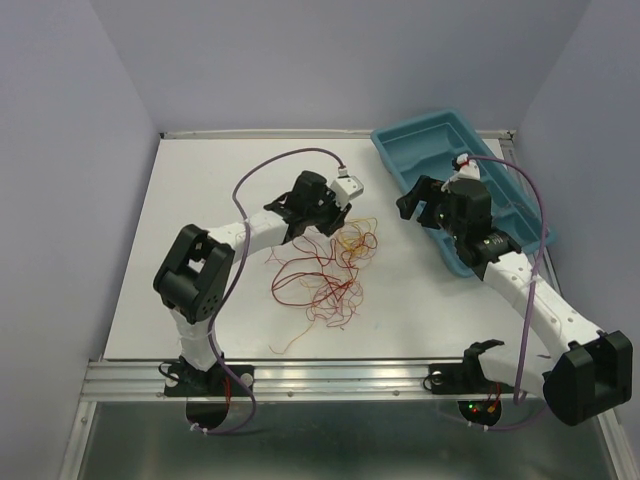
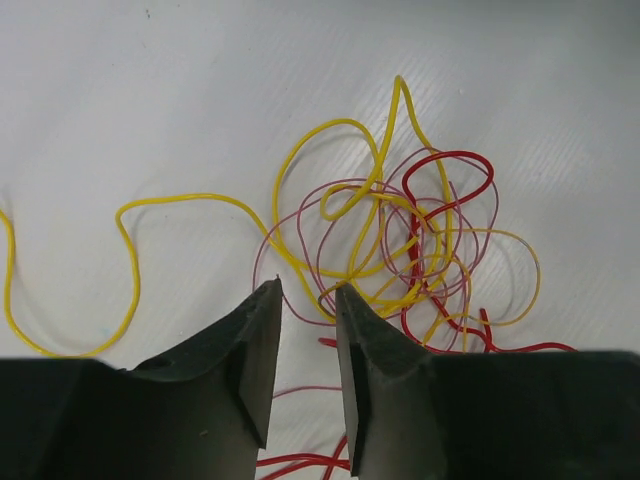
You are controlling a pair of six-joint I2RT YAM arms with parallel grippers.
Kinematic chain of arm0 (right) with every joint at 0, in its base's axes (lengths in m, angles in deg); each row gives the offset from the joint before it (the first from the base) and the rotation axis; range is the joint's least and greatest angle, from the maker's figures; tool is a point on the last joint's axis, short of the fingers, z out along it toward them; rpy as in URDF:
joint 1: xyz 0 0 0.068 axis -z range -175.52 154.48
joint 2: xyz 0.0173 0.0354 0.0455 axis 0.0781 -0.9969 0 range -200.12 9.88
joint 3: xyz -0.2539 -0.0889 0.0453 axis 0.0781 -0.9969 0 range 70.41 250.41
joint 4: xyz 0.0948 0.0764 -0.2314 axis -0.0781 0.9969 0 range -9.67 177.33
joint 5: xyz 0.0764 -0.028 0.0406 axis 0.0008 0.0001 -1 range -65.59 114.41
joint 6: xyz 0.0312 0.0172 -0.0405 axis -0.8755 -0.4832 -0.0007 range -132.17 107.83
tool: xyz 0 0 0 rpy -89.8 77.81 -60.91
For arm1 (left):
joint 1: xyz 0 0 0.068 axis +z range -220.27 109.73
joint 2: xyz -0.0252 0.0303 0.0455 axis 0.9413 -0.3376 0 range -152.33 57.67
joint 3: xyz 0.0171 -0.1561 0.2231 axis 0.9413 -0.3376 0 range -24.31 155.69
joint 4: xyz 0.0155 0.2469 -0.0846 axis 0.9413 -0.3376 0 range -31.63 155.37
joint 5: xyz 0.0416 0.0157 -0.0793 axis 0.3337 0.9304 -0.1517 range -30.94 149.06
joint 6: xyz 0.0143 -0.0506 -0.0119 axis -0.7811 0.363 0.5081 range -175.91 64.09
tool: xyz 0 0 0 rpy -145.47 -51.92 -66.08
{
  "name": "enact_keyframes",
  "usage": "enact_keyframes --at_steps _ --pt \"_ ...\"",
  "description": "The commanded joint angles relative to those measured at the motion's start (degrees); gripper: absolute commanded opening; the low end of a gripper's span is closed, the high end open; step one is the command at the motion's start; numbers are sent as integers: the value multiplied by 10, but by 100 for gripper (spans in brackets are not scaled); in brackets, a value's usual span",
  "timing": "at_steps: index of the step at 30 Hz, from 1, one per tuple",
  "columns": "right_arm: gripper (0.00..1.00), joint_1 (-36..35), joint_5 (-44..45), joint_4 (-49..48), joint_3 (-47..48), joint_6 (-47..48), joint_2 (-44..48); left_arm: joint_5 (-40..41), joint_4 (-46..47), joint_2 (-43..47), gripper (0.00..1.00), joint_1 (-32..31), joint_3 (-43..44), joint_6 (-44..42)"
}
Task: Untangle the cables
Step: Untie the cable.
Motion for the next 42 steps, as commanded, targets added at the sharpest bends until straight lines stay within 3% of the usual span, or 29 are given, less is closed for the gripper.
enact_keyframes --at_steps 1,2,10,13,15,16,22,25,30,37,42 --pt "87 -2 8 -34 -14 5 5 -14 43 18 10 -4 15 11" --pt "87 -2 8 -34 -16 5 6 -11 45 28 0 -4 13 13" --pt "87 -2 -26 -71 -35 10 -7 -25 25 212 0 -4 -37 3" --pt "87 -2 -74 -105 -42 14 -24 -54 -44 282 0 -7 -6 2" --pt "87 -2 -88 -118 -49 15 -19 -39 -120 321 0 -14 67 -5" --pt "87 -2 -88 -124 -53 16 -19 -39 -121 322 0 -15 68 -9" --pt "89 -3 -149 -211 -104 21 47 16 -217 347 0 -20 288 -23" --pt "94 -3 -211 -280 -139 18 77 25 -239 341 0 -20 357 -19" --pt "100 -3 -290 -362 -177 11 111 36 -261 296 0 -20 542 5" --pt "100 -19 -389 -474 -207 4 115 12 -244 297 0 -20 548 31" --pt "100 -76 -440 -488 -174 46 91 -12 -236 304 0 -20 537 52"
